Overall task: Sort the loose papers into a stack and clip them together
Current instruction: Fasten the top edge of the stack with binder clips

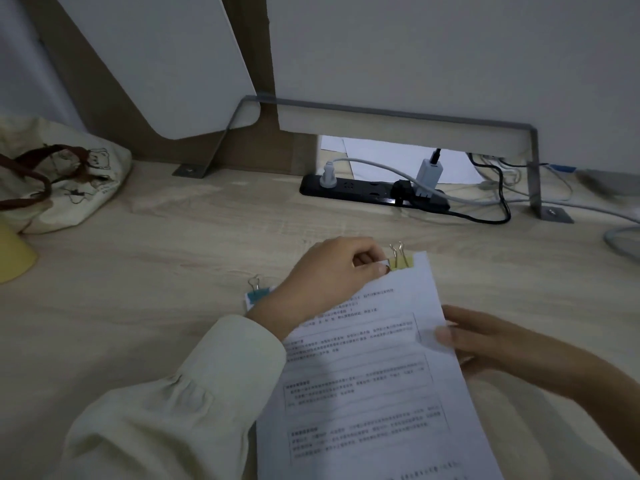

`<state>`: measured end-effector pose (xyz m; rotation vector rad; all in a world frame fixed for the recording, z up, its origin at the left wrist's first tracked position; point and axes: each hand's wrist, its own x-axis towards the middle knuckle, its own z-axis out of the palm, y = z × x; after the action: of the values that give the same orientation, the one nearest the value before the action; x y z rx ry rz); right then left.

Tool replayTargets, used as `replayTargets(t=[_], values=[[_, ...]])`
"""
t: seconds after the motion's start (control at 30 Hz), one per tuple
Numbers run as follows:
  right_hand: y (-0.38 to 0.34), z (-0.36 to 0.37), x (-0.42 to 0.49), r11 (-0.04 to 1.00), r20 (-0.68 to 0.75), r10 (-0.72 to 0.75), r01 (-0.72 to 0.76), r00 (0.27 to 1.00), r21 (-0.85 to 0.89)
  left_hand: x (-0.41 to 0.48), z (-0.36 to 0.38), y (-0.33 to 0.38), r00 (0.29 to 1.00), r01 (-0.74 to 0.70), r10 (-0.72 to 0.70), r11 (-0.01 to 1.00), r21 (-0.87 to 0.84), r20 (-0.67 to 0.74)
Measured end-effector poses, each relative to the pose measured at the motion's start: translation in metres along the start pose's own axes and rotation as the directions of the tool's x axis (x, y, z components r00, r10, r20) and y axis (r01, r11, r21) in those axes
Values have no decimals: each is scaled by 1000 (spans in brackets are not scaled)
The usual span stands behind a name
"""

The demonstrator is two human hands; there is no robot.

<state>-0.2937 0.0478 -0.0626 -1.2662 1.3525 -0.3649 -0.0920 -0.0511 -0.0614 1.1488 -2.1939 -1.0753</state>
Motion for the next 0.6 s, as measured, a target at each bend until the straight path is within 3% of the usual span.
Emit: replayTargets(t=[0.07,0.17,0.27,0.37,0.5,0.6], values=[[7,22,-8,987,-17,-21,23,1000,157,-2,-5,2,988,-30,45,994,102,-147],[10,48,-2,909,-283,-22,137,959,393,-14,-11,0,944,-55,138,962,267,-301],[8,73,21,899,-490,65,162,869,407,-40,-16,-14,951,-39,127,954,299,-282],[-6,97,50,872,-535,72,208,842,444,-75,-22,-40,986,70,-12,933,353,-166],[-35,124,92,888,-568,-4,264,823,376,-125,-29,-86,950,311,-271,812,493,-152],[-57,148,113,951,-639,-143,284,756,124,-158,-34,-126,898,435,-298,710,553,-324]])
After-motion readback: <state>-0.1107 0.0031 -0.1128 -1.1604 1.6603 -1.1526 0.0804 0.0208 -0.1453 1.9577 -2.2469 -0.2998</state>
